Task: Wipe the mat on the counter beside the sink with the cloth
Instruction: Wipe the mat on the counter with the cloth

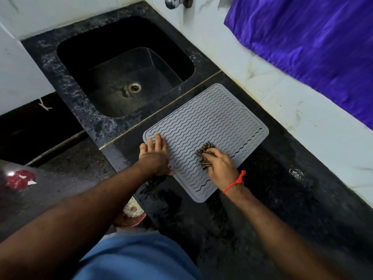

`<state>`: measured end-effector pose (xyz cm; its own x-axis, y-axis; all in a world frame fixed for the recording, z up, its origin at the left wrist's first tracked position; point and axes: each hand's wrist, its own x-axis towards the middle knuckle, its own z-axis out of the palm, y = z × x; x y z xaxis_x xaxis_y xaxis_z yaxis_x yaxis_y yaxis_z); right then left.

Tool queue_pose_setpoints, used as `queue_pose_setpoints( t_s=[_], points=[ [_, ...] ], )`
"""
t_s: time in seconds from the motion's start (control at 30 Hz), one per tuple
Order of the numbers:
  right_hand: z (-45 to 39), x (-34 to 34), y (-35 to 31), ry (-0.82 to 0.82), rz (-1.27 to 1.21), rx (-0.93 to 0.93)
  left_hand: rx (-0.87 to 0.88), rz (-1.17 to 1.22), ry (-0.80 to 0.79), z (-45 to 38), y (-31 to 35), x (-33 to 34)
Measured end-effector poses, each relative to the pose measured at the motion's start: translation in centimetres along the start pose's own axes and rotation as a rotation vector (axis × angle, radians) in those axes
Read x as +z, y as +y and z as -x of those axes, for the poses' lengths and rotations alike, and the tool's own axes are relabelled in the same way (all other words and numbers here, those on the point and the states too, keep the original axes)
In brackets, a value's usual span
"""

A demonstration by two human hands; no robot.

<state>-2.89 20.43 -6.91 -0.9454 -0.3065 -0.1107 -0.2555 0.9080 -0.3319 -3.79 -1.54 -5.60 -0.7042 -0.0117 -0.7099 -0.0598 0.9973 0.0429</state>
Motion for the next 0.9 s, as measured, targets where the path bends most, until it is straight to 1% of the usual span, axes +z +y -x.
queue_pose_setpoints(
  t_s=[0.07, 0.13, 0.23, 0.27, 0.3, 0.33, 0.37, 0.4, 0.43, 0.47, 0.5, 0.53, 0.63, 0.7, 0.77, 0.83, 0.9],
  points=[
    [1.9, 1.5, -1.0, 0.023, 0.058, -0.027, 0.004, 0.005, 0.004, 0.1, 0.0, 0.1],
    [4.3, 2.8, -2.6, 0.037, 0.011, -0.064, 0.006, 0.008, 0.012, 0.0, -0.1, 0.2],
    [7.0, 3.1, -4.9, -0.136, -0.122, -0.204, 0.008, 0.000, 0.019, -0.3, -0.3, 0.6],
    [7.1, 2.6, -5.0, -0.191, -0.187, -0.212, 0.007, -0.006, 0.026, -0.3, -0.4, 0.7],
    [6.7, 1.9, -4.6, -0.213, -0.261, -0.173, 0.006, -0.014, 0.035, -0.4, -0.4, 0.7],
    [5.9, 1.0, -3.8, -0.190, -0.323, -0.104, 0.006, -0.020, 0.040, -0.4, -0.4, 0.7],
    [4.9, 0.1, -2.7, -0.121, -0.351, -0.023, 0.007, -0.020, 0.039, -0.4, -0.3, 0.6],
    [3.8, -0.7, -1.4, -0.035, -0.328, 0.051, 0.009, -0.016, 0.034, -0.3, -0.3, 0.6],
    [2.9, -1.2, -0.1, 0.031, -0.261, 0.107, 0.011, -0.011, 0.027, -0.2, -0.3, 0.4],
    [2.5, -1.4, 0.9, 0.059, -0.177, 0.149, 0.014, -0.007, 0.018, -0.1, -0.3, 0.3],
    [2.4, -1.2, 1.4, 0.054, -0.107, 0.177, 0.017, -0.007, 0.010, 0.0, -0.3, 0.1],
    [2.7, -0.7, 1.3, 0.034, -0.051, 0.176, 0.018, -0.007, 0.004, 0.1, -0.2, 0.0],
    [5.9, 2.0, -1.7, -0.002, 0.053, 0.046, 0.012, -0.014, 0.005, 0.4, -0.1, -0.2],
    [8.2, 3.2, -4.0, -0.014, -0.005, -0.033, 0.010, -0.019, 0.006, 0.3, 0.1, -0.2],
    [9.1, 2.6, -5.4, -0.079, -0.169, -0.067, 0.001, -0.030, 0.013, 0.3, 0.0, 0.2],
    [8.0, 1.3, -4.3, -0.075, -0.304, 0.010, -0.006, -0.035, 0.020, 0.3, -0.3, 0.5],
    [6.3, -0.7, -1.5, 0.075, -0.314, 0.151, 0.008, -0.050, 0.024, 0.1, -0.2, 0.4]
  ],
)
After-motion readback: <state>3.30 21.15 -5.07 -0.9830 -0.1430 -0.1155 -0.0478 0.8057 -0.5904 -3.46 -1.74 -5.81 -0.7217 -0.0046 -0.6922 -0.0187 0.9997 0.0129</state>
